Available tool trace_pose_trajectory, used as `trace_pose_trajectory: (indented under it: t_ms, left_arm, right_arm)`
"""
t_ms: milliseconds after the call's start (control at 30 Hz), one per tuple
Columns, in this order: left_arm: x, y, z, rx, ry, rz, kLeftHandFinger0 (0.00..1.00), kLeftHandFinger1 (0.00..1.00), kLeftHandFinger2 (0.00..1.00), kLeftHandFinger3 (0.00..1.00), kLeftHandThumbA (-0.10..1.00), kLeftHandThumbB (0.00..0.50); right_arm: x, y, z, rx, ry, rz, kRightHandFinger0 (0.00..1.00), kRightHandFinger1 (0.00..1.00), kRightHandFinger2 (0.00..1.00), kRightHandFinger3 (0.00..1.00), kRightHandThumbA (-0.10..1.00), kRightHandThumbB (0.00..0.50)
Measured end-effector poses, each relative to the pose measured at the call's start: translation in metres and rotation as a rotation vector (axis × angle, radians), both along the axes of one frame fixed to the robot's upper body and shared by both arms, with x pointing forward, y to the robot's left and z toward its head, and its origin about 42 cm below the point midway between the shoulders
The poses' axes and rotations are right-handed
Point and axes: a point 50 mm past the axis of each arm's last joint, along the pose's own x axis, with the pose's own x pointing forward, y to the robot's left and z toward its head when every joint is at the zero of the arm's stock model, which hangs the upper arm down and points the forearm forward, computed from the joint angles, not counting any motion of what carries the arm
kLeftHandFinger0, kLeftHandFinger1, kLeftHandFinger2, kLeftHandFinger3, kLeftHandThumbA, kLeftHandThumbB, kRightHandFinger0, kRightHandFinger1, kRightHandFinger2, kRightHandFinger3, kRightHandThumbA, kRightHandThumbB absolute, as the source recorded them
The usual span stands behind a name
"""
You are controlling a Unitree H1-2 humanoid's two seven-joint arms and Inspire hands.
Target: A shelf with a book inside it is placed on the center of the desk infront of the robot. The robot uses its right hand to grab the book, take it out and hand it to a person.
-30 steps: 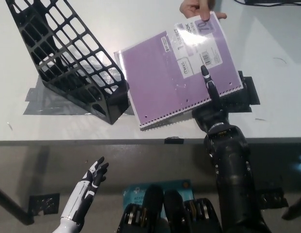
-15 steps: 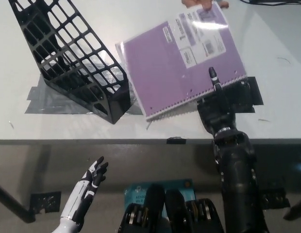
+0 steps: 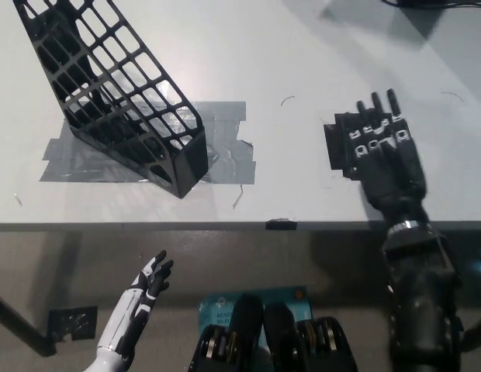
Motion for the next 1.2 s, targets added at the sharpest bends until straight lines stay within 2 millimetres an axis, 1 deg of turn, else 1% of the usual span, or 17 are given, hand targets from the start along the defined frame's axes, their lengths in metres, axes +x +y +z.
trace_pose_trajectory:
  t_ms: [133,267,300,333,367,400,433,467,533,567,600,633,667,767,900,1033,1200]
  left_arm:
    - [0.0,0.0,-0.001,0.001,0.006,0.001,0.99,1.0,1.0,1.0,0.95,0.215]
    - [0.0,0.0,-0.003,0.001,0.01,0.001,0.99,1.0,1.0,1.0,0.96,0.213]
    - [0.0,0.0,-0.003,0.001,0.01,0.002,0.98,1.0,1.0,1.0,0.96,0.215]
    - [0.001,0.001,-0.003,0.001,0.012,0.002,0.98,1.0,1.0,1.0,0.97,0.213]
    - [0.001,0.001,-0.003,0.001,0.012,0.002,0.98,1.0,1.0,1.0,0.97,0.213]
    - [0.001,0.001,-0.003,0.001,0.012,0.002,0.98,1.0,1.0,1.0,0.97,0.215]
    - [0.001,0.001,-0.003,0.001,0.011,0.002,0.98,1.0,1.0,1.0,0.97,0.217]
    - [0.001,0.001,-0.003,0.001,0.011,0.004,0.98,1.0,1.0,1.0,0.97,0.222]
    - [0.001,0.002,-0.002,0.002,0.01,0.007,0.99,1.0,1.0,1.0,0.95,0.234]
    - [0.001,0.002,-0.002,0.002,0.01,0.007,0.99,1.0,1.0,1.0,0.95,0.234]
    - [0.002,0.003,-0.002,0.002,0.008,0.009,1.0,1.0,1.0,1.0,0.95,0.238]
    - [0.002,0.004,-0.001,0.002,0.006,0.01,1.0,1.0,1.0,1.0,0.95,0.234]
    - [0.003,0.003,-0.001,0.001,0.004,0.01,1.0,1.0,1.0,1.0,0.96,0.242]
    - [0.004,0.004,0.0,0.001,0.002,0.011,1.0,1.0,1.0,1.0,0.96,0.227]
    - [0.004,0.007,0.0,-0.002,-0.003,0.021,1.0,1.0,1.0,1.0,0.96,0.234]
    - [0.001,0.008,-0.001,-0.006,-0.001,0.031,1.0,1.0,1.0,1.0,0.98,0.234]
    - [-0.001,0.009,-0.002,-0.01,0.004,0.037,1.0,1.0,1.0,1.0,1.0,0.24]
  right_arm:
    - [-0.019,-0.011,0.011,-0.044,-0.064,-0.018,1.0,1.0,1.0,1.0,1.0,0.5]
    - [-0.05,-0.029,0.02,-0.116,-0.131,-0.048,1.0,1.0,1.0,1.0,1.0,0.491]
    - [-0.052,-0.03,0.02,-0.12,-0.134,-0.049,1.0,1.0,1.0,1.0,1.0,0.48]
    - [-0.066,-0.036,0.02,-0.162,-0.154,-0.056,1.0,1.0,1.0,1.0,1.0,0.411]
    - [-0.079,-0.04,0.019,-0.201,-0.165,-0.056,1.0,1.0,1.0,1.0,1.0,0.425]
    - [-0.094,-0.044,0.016,-0.251,-0.169,-0.053,1.0,1.0,1.0,1.0,1.0,0.417]
    - [-0.099,-0.045,0.014,-0.272,-0.171,-0.047,1.0,1.0,1.0,1.0,1.0,0.414]
    - [-0.113,-0.047,0.012,-0.326,-0.178,-0.039,1.0,1.0,1.0,1.0,1.0,0.398]
    - [-0.135,-0.049,-0.001,-0.407,-0.158,-0.01,1.0,1.0,1.0,1.0,1.0,0.399]
    - [-0.136,-0.049,-0.002,-0.415,-0.157,-0.008,1.0,1.0,1.0,1.0,1.0,0.4]
    - [-0.148,-0.051,-0.014,-0.467,-0.126,0.009,1.0,1.0,1.0,1.0,1.0,0.406]
    - [-0.157,-0.052,-0.027,-0.513,-0.092,0.026,1.0,1.0,1.0,1.0,1.0,0.362]
    - [-0.162,-0.053,-0.037,-0.548,-0.062,0.036,1.0,1.0,1.0,1.0,1.0,0.383]
    - [-0.167,-0.053,-0.058,-0.615,-0.003,0.062,1.0,1.0,1.0,1.0,1.0,0.383]
    - [-0.167,-0.046,-0.086,-0.698,0.051,0.107,1.0,1.0,1.0,1.0,1.0,0.378]
    - [-0.165,-0.04,-0.096,-0.746,0.051,0.126,1.0,1.0,1.0,1.0,1.0,0.385]
    - [-0.161,-0.038,-0.098,-0.785,0.039,0.119,1.0,1.0,1.0,1.0,1.0,0.381]
